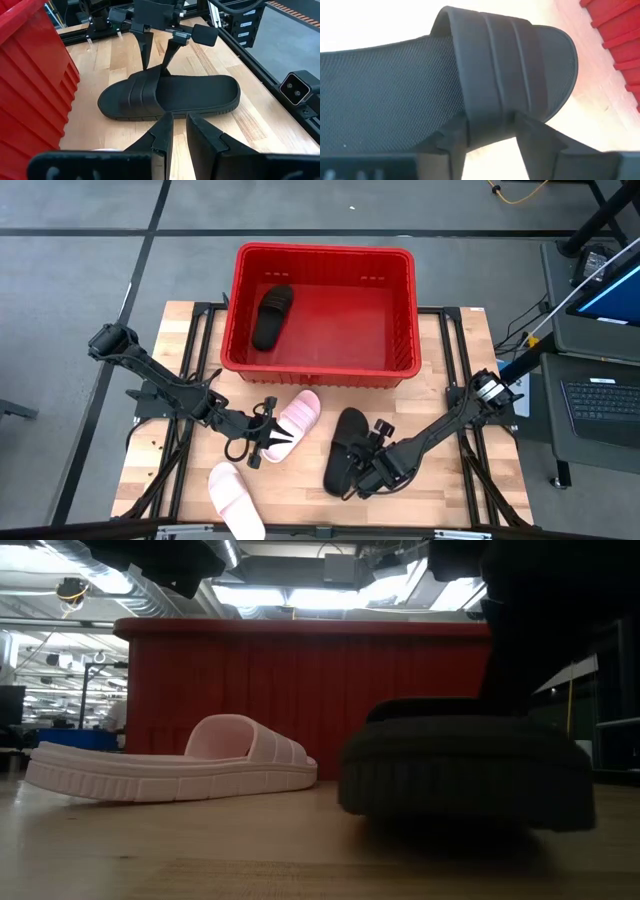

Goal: Pick and place slides into bin
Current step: Put the black slipper into the red bin

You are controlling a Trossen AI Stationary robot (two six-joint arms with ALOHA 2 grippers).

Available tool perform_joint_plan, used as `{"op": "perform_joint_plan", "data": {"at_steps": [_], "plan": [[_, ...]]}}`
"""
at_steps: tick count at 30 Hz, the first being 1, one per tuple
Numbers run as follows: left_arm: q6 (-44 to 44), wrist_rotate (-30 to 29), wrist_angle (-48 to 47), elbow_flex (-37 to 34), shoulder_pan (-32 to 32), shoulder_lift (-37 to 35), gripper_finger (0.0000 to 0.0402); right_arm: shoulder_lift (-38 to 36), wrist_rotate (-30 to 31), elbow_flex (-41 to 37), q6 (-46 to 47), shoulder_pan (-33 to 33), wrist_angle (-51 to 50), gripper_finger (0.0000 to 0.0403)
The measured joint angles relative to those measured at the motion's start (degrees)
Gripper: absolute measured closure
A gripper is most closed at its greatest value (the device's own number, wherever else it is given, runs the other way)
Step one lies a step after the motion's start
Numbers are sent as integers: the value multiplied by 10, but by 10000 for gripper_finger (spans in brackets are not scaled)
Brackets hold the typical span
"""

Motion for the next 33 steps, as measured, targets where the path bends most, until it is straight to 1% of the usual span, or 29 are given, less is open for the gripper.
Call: {"op": "perform_joint_plan", "data": {"at_steps": [6,11,12,17,26,28,33], "plan": [[0,0,0,0,0,0,356,0,0,0,0,0,6,328],[-8,2,0,0,0,0,357,-1,0,0,-6,0,5,384],[-19,8,-2,0,0,0,357,-1,0,0,-6,0,5,389],[-32,36,-9,0,0,0,355,0,-3,9,-13,0,3,390],[-34,37,-5,0,0,0,358,0,-5,49,-46,0,2,391],[-36,37,8,0,0,0,358,0,-5,59,-47,0,-5,391],[-68,36,74,3,0,0,352,0,-3,68,-47,1,-26,391]]}}
